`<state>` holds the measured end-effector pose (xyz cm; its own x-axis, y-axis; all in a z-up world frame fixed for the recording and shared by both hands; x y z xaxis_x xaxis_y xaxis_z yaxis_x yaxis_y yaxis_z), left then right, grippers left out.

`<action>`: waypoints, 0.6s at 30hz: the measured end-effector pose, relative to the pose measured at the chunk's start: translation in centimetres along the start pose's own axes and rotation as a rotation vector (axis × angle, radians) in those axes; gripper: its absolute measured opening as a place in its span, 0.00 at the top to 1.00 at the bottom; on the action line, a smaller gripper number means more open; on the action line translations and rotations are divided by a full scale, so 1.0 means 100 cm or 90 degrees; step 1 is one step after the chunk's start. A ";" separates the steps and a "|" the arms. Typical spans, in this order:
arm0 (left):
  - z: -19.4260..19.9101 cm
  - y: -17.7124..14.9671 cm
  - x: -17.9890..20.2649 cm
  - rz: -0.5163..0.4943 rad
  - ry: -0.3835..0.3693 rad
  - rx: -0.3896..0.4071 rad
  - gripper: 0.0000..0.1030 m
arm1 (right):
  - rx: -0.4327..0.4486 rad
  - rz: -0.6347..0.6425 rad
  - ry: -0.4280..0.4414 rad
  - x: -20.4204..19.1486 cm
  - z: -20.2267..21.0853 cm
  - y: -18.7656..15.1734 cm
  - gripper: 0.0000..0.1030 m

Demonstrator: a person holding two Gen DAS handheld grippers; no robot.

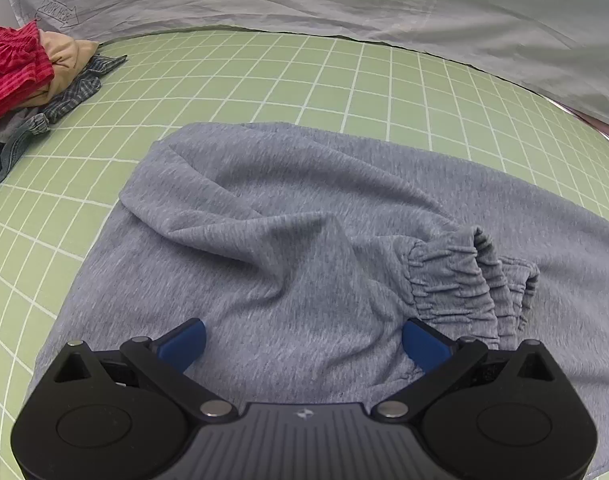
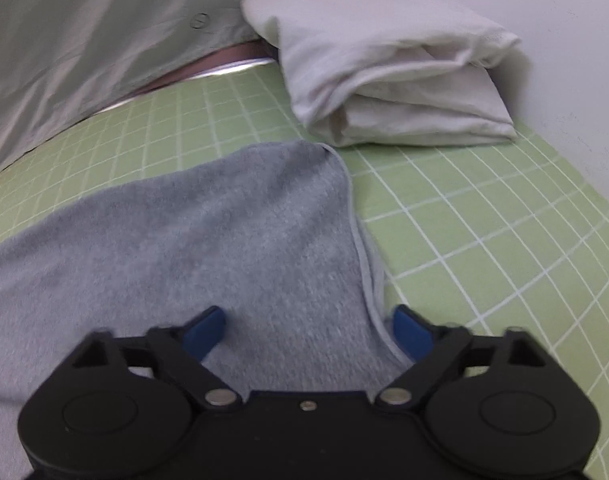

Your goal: Fold clothes

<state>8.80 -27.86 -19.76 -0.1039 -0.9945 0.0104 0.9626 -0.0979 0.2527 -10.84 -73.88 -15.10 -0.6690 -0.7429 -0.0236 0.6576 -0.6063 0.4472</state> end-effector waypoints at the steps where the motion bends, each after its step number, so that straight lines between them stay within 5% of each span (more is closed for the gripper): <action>1: 0.000 0.000 0.000 0.000 -0.001 0.000 0.00 | 0.000 0.010 0.012 -0.003 0.003 0.001 0.67; 2: 0.000 0.000 -0.001 -0.001 -0.002 0.000 0.00 | -0.004 0.014 0.024 -0.005 0.005 0.003 0.83; 3: 0.000 0.001 -0.001 -0.001 -0.003 0.000 0.00 | -0.013 0.009 0.036 -0.006 0.006 0.005 0.88; 6: 0.007 0.004 -0.008 0.010 -0.019 0.000 0.00 | -0.021 0.020 0.017 -0.014 0.013 0.014 0.89; 10: 0.035 0.006 -0.027 0.037 -0.046 0.053 0.00 | 0.036 0.058 -0.014 -0.035 0.049 0.029 0.89; 18: 0.061 -0.004 -0.074 0.055 -0.041 0.087 0.00 | 0.125 0.164 0.012 -0.136 0.112 0.029 0.89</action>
<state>7.62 -20.25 -14.02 -0.0428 -0.9942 0.0989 0.9260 -0.0023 0.3774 -3.71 -62.40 -3.44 -0.4812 -0.8712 0.0977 0.7245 -0.3325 0.6038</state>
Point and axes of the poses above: each gripper's, at about its wrist camera, not at the fingertips, and z roughly against the way its jaws point, x to its right, y to its top, the point moved 5 cm from there along -z, roughly the way its jaws point, and after that the axes turned 12 degrees about -x, right-handed, at the moved point
